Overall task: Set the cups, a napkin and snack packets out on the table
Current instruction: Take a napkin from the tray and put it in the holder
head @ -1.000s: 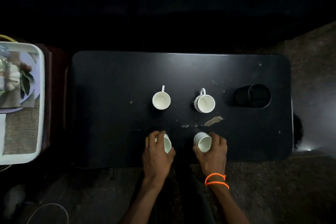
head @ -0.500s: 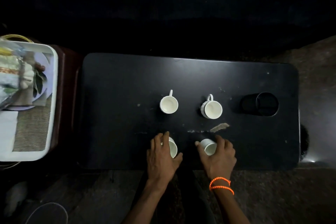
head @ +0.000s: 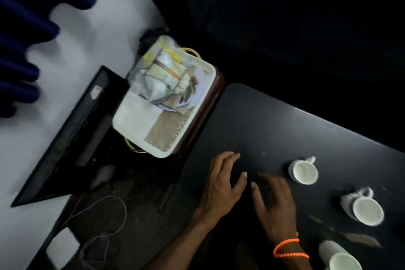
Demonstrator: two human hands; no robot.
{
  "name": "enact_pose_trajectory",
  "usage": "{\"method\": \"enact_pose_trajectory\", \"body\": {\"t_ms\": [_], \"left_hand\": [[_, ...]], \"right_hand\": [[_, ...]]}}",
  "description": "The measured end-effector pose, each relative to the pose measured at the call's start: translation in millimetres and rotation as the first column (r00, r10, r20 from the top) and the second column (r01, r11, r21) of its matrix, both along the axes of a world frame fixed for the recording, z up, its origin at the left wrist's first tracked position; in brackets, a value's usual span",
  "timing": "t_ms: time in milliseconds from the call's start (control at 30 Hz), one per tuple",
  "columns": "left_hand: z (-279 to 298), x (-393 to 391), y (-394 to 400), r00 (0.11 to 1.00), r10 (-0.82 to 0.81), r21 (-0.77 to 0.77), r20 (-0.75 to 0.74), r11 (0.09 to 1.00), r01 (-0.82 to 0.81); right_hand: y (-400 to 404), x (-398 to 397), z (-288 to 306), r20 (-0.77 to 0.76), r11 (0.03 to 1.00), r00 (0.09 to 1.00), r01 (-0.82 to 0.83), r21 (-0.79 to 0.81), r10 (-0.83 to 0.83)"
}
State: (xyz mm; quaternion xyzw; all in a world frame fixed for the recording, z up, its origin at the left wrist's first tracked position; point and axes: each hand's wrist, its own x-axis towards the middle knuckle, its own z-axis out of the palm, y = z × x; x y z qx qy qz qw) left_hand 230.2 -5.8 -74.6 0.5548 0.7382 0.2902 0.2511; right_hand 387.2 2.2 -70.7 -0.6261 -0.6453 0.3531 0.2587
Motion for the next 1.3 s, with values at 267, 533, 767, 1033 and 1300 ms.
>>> {"method": "enact_pose_trajectory", "body": {"t_ms": [267, 533, 767, 1033, 1300], "left_hand": [[23, -139, 17, 0.841, 0.539, 0.086, 0.046, 0.837, -0.541], [8, -230, 40, 0.830, 0.556, -0.292, -0.038, 0.788, -0.542], [1, -234, 35, 0.879, 0.435, -0.309, -0.194, 0.823, -0.476], [13, -234, 32, 0.800, 0.599, -0.269, -0.009, 0.769, -0.579], [31, -205, 30, 0.004, 0.813, -0.500, 0.582, 0.363, -0.786]], "right_hand": [[54, -153, 22, -0.044, 0.941, 0.940, -0.339, -0.009, 0.338], [107, -295, -7, 0.062, 0.850, 0.861, -0.482, -0.213, 0.504], [121, -358, -31, 0.206, 0.911, 0.902, -0.326, -0.252, 0.380], [121, -355, -21, -0.060, 0.929, 0.956, -0.295, -0.222, 0.289], [117, -267, 13, -0.595, 0.769, 0.736, -0.163, -0.619, -0.323]]}}
